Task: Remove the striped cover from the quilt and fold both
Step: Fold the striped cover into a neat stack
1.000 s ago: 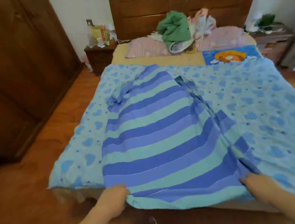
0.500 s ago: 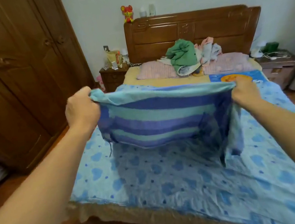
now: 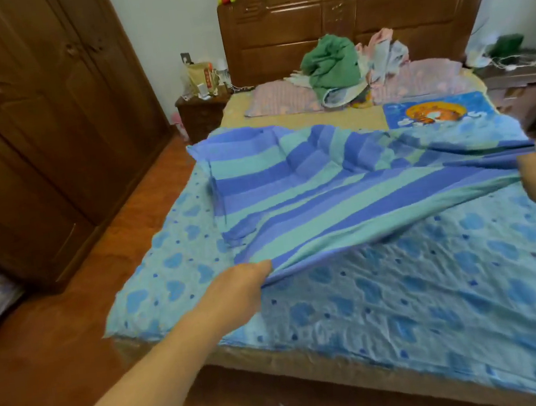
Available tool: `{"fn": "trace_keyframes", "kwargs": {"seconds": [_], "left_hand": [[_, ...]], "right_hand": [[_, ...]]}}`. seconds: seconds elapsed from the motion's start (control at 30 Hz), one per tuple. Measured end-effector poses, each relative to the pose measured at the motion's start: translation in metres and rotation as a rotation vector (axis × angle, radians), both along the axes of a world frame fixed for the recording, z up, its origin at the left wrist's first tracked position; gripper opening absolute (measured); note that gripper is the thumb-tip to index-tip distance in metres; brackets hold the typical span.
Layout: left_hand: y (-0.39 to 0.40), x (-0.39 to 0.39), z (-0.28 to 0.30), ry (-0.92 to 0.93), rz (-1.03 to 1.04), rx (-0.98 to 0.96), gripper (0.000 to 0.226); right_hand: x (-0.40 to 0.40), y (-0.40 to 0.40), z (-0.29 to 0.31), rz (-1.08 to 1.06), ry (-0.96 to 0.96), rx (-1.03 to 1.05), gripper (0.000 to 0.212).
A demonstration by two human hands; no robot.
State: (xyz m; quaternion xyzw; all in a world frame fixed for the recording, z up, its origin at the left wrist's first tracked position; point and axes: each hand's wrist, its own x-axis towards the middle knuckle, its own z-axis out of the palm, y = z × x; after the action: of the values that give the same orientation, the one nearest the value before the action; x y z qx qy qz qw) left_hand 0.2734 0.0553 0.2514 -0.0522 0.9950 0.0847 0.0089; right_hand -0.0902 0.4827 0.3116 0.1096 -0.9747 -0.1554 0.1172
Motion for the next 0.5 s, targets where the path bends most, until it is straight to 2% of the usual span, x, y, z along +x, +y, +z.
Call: {"fn": "trace_keyframes", "kwargs": {"seconds": [0.07, 0.1, 0.13, 0.17, 0.27, 0.33, 0.37, 0.4, 0.43, 0.47, 0.5], "left_hand": [[0.032, -0.002, -0.018, -0.063, -0.058, 0.024, 0.03], [0.046, -0.003, -0.028, -0.119, -0.098, 0.021, 0.031], [0.058, -0.003, -0.037, -0.168, -0.132, 0.018, 0.031], [0.069, -0.002, -0.044, -0.196, -0.155, 0.019, 0.03], [0.099, -0.004, -0.059, -0.201, -0.221, -0.007, 0.025], [0.12, -0.004, -0.061, -0.095, -0.273, 0.068, 0.021], [0.128, -0.004, -0.062, -0.037, -0.3, 0.155, 0.018], [0.134, -0.004, -0.062, 0.003, -0.312, 0.27, 0.016], [0.138, -0.002, -0.062, 0.031, -0.307, 0.391, 0.016], [0.141, 0.0, -0.063, 0.049, -0.292, 0.488, 0.019], [0.143, 0.002, -0.065, 0.071, -0.271, 0.556, 0.027]], "right_hand": [[0.01, 0.003, -0.041, -0.132, -0.341, 0.111, 0.043], [0.027, -0.005, -0.059, -0.133, -0.472, 0.173, 0.054], [0.052, -0.02, -0.071, -0.042, -0.59, 0.203, 0.06], [0.081, -0.039, -0.081, 0.07, -0.715, 0.145, 0.062], [0.175, -0.089, -0.102, 0.432, -0.993, -0.209, 0.077], [0.238, -0.111, -0.108, 0.523, -1.226, -0.482, 0.087], [0.265, -0.119, -0.109, 0.524, -1.303, -0.622, 0.083], [0.285, -0.122, -0.114, 0.504, -1.294, -0.768, 0.067], [0.299, -0.122, -0.116, 0.453, -1.197, -0.897, 0.048], [0.306, -0.12, -0.119, 0.404, -1.056, -0.989, 0.038], [0.31, -0.116, -0.117, 0.377, -0.94, -1.029, 0.041]]}}
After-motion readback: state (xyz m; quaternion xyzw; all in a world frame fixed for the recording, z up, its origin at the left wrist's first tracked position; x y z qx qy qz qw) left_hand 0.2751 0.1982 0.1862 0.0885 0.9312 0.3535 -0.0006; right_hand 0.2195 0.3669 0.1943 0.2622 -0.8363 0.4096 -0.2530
